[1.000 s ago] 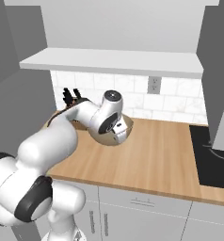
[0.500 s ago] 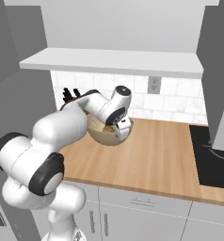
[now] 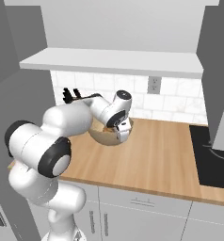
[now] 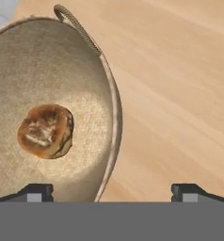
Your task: Open the cabinet, pick up the bread from the cabinet and place it in the basket. Then move the basket to the dining counter.
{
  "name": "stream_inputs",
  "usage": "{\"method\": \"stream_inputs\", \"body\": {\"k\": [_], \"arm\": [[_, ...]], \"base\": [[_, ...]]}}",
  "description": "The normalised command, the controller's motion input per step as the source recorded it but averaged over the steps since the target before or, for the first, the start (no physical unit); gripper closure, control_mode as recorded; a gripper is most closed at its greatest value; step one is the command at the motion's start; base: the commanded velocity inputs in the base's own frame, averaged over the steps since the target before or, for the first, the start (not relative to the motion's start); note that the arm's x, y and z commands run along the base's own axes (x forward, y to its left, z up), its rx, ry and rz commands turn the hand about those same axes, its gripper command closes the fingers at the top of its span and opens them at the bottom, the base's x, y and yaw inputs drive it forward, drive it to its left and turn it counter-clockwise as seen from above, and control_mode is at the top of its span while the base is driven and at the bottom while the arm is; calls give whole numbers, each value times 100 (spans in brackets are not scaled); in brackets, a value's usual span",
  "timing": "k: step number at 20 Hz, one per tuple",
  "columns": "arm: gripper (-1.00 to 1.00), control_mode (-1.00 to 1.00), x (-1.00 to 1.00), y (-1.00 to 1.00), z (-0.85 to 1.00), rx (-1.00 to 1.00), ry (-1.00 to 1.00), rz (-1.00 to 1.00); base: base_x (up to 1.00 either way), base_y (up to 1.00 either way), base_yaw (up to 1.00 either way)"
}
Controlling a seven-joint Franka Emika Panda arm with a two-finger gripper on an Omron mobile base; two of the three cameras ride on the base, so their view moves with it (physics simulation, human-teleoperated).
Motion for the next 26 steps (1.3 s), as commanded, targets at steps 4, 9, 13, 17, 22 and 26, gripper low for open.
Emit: {"method": "stream_inputs", "body": {"k": [4,9,13,17,22,26], "arm": [[-100,-100,28,0,-33,0,0,-3],[-100,-100,22,0,-33,0,0,-3],[-100,-100,11,0,-33,0,0,-1],[-100,-100,1,1,-22,1,2,0],[100,-100,0,6,-12,3,2,0],[100,-100,0,13,-15,3,3,0]], "base": [[0,0,0],[0,0,0],[0,0,0],[0,0,0],[0,0,0],[0,0,0]]}}
